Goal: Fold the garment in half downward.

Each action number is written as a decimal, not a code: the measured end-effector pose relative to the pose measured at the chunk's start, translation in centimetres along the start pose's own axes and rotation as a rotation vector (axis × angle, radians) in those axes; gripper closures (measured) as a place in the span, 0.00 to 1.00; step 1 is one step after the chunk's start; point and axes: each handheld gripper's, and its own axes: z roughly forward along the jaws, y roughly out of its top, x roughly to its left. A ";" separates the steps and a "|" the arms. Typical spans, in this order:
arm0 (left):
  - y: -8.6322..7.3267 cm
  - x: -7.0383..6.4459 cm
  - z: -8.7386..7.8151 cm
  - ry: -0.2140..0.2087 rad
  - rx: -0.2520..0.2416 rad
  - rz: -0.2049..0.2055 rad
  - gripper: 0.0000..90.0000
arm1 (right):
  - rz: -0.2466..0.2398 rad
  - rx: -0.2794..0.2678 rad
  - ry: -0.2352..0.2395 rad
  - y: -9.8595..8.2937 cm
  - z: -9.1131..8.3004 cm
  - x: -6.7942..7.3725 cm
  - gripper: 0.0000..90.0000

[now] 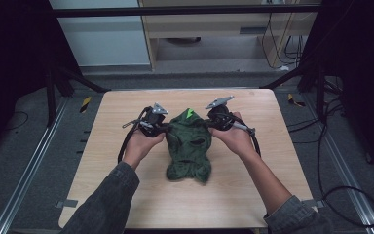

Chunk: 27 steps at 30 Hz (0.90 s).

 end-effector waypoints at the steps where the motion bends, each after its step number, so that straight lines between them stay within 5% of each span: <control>1: -0.2 -0.1 0.0 0.000 0.004 0.009 0.92 | -0.003 -0.002 0.000 -0.1 0.0 0.1 0.94; 13: -3.0 -2.4 -0.7 -0.016 -0.004 0.050 0.92 | -0.067 -0.007 0.005 -3.1 -0.6 2.4 0.94; 27: -5.1 -3.7 -1.8 -0.026 -0.039 0.030 0.92 | -0.117 -0.040 0.037 -5.1 -2.1 5.0 0.94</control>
